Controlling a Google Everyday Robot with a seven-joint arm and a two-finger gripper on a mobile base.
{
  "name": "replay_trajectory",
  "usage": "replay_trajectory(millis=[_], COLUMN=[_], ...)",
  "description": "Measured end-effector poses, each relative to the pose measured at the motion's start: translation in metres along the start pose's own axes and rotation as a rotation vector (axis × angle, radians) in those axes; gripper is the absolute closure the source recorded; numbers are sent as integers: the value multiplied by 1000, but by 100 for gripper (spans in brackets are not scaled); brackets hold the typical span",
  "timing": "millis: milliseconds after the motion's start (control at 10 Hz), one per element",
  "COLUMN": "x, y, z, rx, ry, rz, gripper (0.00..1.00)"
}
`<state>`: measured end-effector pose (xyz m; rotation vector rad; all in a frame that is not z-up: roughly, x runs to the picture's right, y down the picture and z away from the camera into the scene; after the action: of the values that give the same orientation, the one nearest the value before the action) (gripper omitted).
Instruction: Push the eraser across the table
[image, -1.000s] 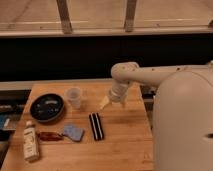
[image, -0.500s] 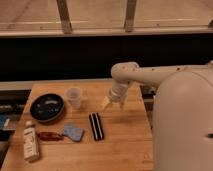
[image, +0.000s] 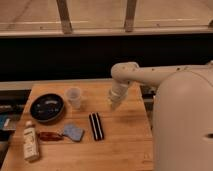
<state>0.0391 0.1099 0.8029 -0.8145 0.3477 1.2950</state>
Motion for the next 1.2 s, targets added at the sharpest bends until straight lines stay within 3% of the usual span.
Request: replay_trajectory(millis=[200,500,1200], x=[-3,-10,17], y=[-2,21,78], z=[-1,19,51], rx=[-7,-40,-88], ry=[14,72,159], rz=[8,-19,-110], gripper=[100,100,100])
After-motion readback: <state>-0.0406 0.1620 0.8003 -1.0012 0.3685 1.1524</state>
